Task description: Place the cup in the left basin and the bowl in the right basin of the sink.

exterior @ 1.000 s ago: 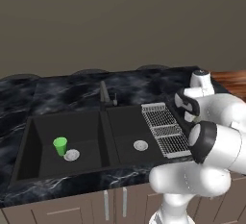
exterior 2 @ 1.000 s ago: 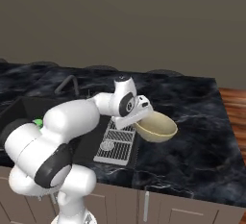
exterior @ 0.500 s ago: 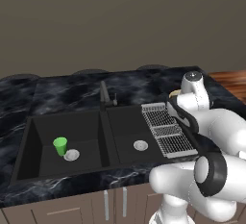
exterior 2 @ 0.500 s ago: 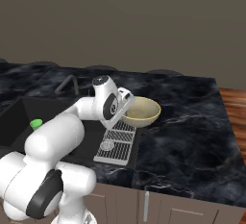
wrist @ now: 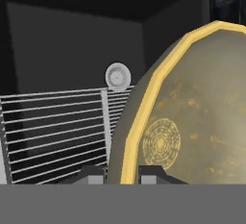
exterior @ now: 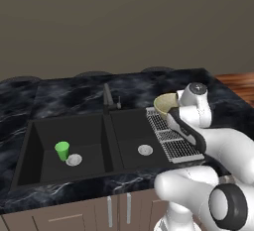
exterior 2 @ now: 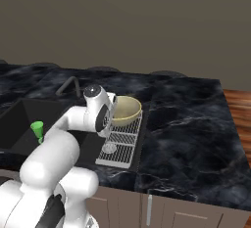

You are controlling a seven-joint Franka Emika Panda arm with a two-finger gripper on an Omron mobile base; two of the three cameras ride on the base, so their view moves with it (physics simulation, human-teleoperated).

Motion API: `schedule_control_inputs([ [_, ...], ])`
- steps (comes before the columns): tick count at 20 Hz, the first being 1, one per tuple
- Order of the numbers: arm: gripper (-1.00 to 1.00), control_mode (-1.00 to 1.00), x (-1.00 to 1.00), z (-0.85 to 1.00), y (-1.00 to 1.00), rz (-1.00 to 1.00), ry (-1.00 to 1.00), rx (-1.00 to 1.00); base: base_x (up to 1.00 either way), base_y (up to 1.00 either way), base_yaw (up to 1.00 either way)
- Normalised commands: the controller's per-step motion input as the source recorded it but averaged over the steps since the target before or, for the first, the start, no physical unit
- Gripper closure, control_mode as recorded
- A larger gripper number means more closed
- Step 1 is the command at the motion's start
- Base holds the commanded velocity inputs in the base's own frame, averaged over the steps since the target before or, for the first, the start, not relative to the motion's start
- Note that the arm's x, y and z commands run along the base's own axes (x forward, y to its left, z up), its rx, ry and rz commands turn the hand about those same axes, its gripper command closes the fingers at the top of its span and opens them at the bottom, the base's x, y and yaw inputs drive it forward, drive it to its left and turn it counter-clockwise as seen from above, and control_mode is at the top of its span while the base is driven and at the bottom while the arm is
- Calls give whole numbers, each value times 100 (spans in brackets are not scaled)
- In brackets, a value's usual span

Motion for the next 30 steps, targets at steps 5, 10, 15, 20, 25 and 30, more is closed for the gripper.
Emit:
schedule_control_inputs([
  [5,100,-100,-2,-13,79,31,3,-2,0,0,0],
  [10,100,-100,17,-16,96,9,11,-2,0,0,0],
  [15,100,-100,50,-24,74,-9,2,-12,0,0,0],
  [20,100,-100,56,-29,55,-22,0,-7,0,0,0],
  [25,100,-100,51,-37,19,-16,2,2,0,0,0],
  [30,100,-100,43,-35,-17,-1,0,12,0,0,0],
])
